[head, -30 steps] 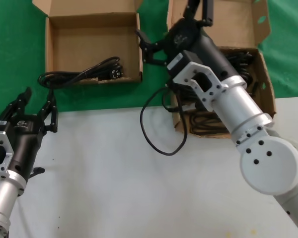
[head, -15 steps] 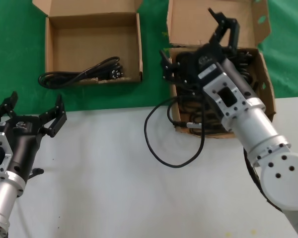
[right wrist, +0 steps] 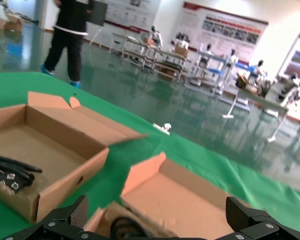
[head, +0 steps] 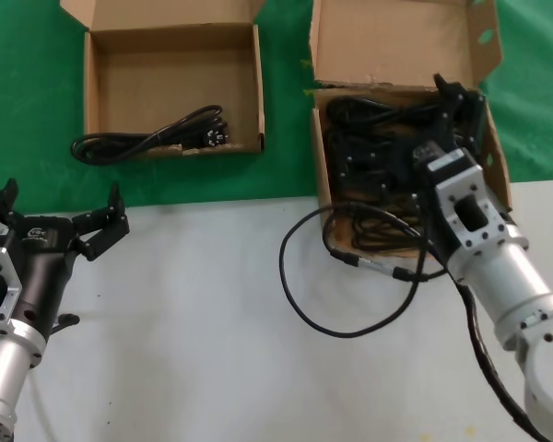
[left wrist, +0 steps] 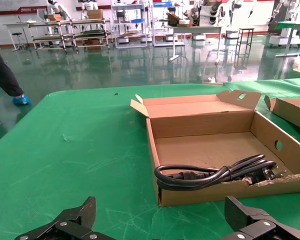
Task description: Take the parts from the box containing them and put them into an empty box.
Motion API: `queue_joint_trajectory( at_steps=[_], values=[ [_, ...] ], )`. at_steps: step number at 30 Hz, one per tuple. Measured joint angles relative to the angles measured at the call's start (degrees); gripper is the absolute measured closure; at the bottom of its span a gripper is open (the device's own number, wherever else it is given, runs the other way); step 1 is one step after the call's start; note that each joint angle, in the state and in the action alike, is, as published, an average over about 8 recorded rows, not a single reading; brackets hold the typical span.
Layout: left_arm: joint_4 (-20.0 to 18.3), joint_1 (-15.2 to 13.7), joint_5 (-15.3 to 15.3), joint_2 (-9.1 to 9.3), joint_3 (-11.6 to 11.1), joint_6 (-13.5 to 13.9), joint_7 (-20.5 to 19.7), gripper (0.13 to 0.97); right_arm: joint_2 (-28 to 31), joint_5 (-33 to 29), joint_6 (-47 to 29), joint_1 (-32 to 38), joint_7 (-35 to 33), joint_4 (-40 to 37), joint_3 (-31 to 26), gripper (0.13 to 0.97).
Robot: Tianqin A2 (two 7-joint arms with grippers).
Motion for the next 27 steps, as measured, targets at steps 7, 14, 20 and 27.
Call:
queue_joint_trajectory(
  at_steps=[7, 14, 20, 27],
  values=[
    [0.0, 0.1, -0.1, -0.02, -0.1, -0.1, 0.1, 0.192, 0.0, 3.4, -1.2, -3.8, 0.8, 0.7, 3.7, 0.129],
    [0.0, 0.2, -0.3, -0.04, -0.1, -0.3, 0.2, 0.138, -0.1, 6.9, -2.4, -7.7, 1.6, 1.4, 7.4, 0.129],
    [0.0, 0.3, -0.4, -0.06, -0.2, -0.4, 0.3, 0.134, -0.1, 9.8, -3.4, -10.9, 2.2, 2.1, 10.5, 0.129],
    [0.0, 0.5, -0.5, -0.07, -0.2, -0.5, 0.4, 0.132, -0.1, 13.2, -4.6, -14.8, 3.0, 2.8, 14.2, 0.129]
  ],
)
